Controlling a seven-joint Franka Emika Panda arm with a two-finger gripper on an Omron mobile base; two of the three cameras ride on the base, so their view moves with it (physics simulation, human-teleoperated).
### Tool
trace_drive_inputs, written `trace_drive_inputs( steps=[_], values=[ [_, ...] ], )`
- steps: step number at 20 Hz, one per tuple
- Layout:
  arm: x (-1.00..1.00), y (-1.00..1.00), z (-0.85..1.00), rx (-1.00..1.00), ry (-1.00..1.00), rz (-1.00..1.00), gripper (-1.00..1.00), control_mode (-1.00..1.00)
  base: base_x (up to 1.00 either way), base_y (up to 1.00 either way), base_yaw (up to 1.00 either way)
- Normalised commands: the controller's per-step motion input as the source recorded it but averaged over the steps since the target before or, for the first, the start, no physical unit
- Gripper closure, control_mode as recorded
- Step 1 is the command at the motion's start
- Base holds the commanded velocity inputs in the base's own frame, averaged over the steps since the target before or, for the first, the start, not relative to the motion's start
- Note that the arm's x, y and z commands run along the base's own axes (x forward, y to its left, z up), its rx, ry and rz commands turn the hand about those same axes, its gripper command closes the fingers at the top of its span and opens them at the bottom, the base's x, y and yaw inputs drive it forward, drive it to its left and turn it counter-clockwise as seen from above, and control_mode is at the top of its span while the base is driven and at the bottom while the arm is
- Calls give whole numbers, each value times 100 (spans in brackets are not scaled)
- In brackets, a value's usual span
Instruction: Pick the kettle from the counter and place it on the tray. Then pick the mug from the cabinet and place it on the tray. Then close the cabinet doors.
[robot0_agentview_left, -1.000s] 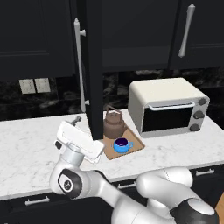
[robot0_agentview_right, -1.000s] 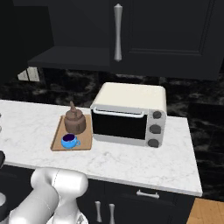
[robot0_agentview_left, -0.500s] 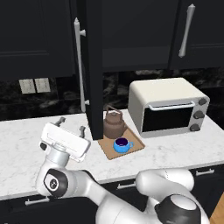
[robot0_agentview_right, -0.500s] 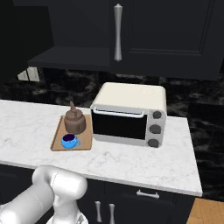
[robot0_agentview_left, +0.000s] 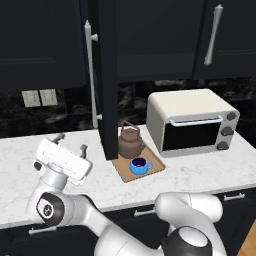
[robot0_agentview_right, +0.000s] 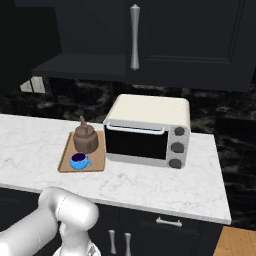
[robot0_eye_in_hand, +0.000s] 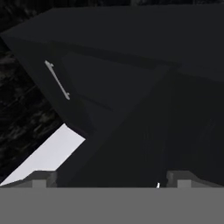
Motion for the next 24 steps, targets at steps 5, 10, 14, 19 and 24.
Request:
trace_drive_inputs(
  steps=[5,10,14,19,24],
  values=[
    [0,1,35,5,-3,0,-100,-100,0,0,0],
    [-2,0,39,3,-5,0,-100,-100,0,0,0],
    [-12,-8,31,2,-6,0,-100,-100,0,0,0],
    [-23,-33,34,8,-9,0,-100,-100,0,0,0],
    [-24,-52,39,12,-10,0,-100,-100,0,0,0]
  ],
)
